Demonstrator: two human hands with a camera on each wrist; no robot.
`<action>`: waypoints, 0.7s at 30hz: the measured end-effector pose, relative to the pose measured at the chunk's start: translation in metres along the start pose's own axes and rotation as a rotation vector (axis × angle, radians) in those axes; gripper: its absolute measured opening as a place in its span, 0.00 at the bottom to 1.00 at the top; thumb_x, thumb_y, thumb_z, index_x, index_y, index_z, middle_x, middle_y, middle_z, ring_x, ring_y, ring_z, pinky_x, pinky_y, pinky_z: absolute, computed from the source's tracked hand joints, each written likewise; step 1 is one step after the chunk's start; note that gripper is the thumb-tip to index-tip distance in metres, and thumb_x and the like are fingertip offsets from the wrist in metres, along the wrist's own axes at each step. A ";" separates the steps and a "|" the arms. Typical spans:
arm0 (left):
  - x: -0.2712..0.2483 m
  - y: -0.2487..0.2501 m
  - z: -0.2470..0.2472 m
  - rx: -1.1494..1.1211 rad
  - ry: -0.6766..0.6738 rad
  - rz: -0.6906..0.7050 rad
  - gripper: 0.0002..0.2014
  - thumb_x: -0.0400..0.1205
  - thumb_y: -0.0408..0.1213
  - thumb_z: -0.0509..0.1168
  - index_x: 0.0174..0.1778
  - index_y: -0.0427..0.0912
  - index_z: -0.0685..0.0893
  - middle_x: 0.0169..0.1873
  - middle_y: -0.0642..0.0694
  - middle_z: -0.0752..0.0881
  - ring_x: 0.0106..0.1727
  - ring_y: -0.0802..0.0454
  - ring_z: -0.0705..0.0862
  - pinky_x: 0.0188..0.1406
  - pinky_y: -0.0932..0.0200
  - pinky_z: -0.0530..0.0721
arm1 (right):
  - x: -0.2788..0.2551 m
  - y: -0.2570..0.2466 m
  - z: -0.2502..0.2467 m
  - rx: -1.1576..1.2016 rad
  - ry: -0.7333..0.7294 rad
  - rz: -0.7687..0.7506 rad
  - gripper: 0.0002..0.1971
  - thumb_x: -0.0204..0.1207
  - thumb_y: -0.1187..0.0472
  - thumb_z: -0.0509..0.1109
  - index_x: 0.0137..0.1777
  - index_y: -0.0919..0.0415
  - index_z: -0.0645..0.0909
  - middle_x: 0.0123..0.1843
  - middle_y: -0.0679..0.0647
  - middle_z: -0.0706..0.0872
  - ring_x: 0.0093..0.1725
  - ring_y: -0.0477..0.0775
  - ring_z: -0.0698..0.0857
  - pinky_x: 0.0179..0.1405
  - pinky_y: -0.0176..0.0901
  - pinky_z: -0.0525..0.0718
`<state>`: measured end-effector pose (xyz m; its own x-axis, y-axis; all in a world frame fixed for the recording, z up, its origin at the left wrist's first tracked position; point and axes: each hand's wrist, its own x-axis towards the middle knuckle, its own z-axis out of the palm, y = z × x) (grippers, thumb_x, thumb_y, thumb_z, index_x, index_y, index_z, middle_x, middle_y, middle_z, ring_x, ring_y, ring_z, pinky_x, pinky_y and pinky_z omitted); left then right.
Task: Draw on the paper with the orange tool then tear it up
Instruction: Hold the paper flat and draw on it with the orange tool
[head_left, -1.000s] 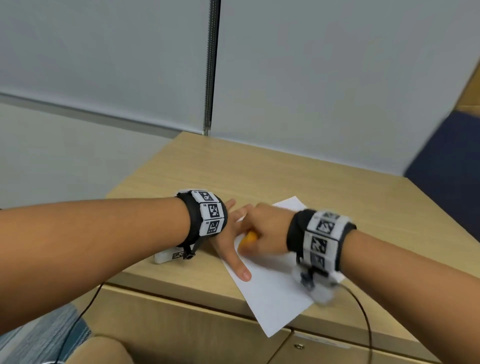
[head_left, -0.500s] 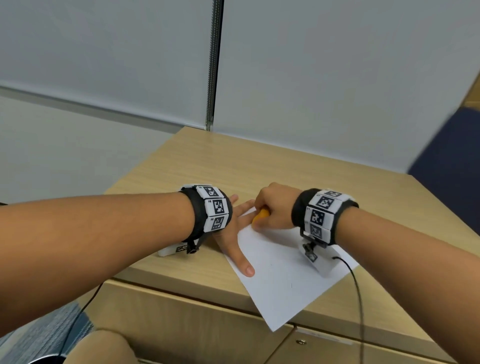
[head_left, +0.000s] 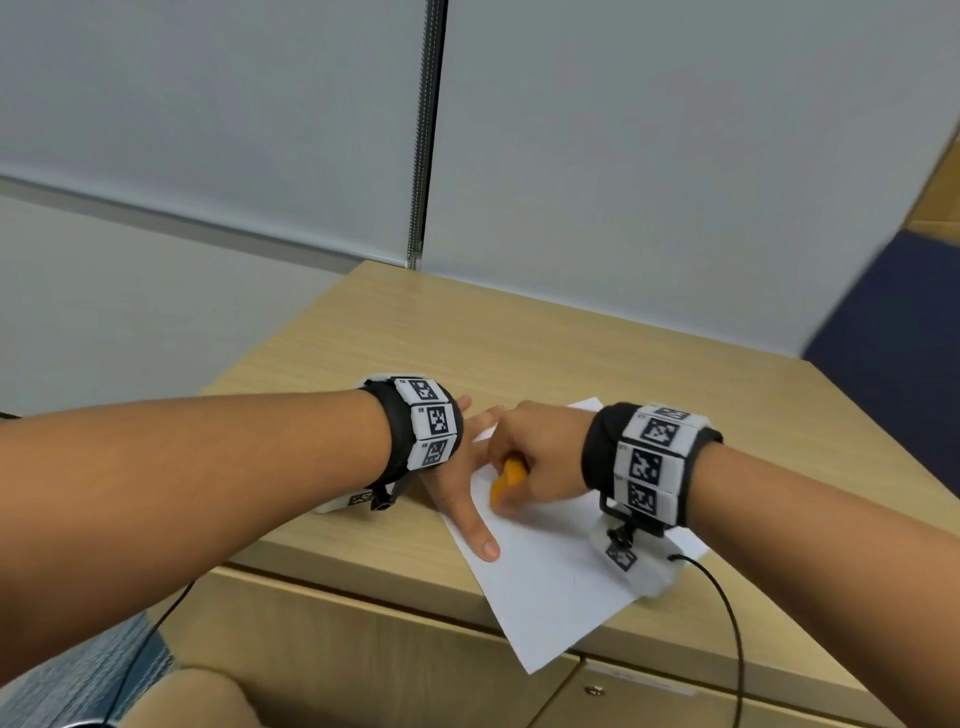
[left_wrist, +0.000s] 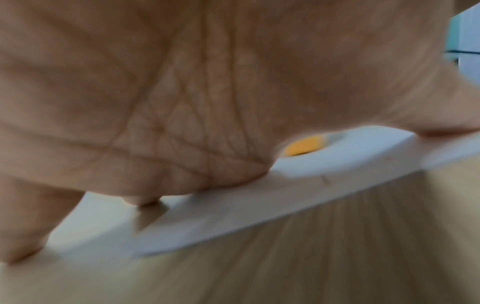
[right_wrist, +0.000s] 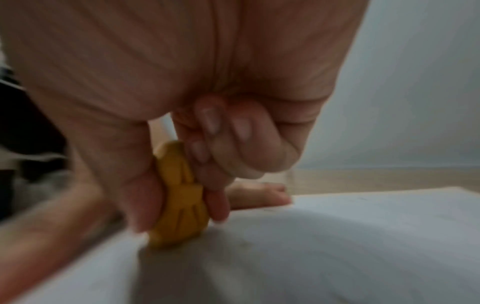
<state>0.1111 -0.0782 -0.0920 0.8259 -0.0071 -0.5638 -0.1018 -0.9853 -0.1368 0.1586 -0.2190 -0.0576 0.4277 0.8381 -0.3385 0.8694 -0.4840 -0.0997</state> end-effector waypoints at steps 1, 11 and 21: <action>0.000 0.000 0.000 0.003 -0.021 -0.013 0.67 0.52 0.88 0.63 0.84 0.72 0.37 0.86 0.50 0.26 0.83 0.35 0.23 0.81 0.22 0.39 | -0.002 -0.004 0.000 0.013 -0.067 -0.031 0.13 0.73 0.50 0.79 0.38 0.60 0.86 0.26 0.43 0.78 0.27 0.42 0.77 0.30 0.36 0.77; -0.020 0.007 -0.010 -0.045 -0.050 -0.078 0.63 0.62 0.80 0.69 0.87 0.64 0.40 0.84 0.43 0.25 0.86 0.37 0.30 0.86 0.36 0.39 | 0.004 -0.024 0.000 -0.058 -0.044 -0.070 0.15 0.71 0.50 0.79 0.29 0.50 0.77 0.33 0.48 0.84 0.35 0.52 0.85 0.37 0.46 0.86; 0.001 -0.001 0.002 -0.038 0.031 0.009 0.71 0.54 0.84 0.68 0.78 0.70 0.22 0.84 0.54 0.23 0.84 0.34 0.25 0.77 0.20 0.34 | 0.009 0.029 -0.006 -0.070 0.144 0.181 0.16 0.71 0.45 0.72 0.37 0.58 0.85 0.35 0.54 0.87 0.38 0.60 0.86 0.41 0.53 0.88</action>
<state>0.1105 -0.0769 -0.0940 0.8421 -0.0207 -0.5390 -0.0888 -0.9909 -0.1007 0.1894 -0.2245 -0.0575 0.6049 0.7689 -0.2074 0.7881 -0.6153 0.0176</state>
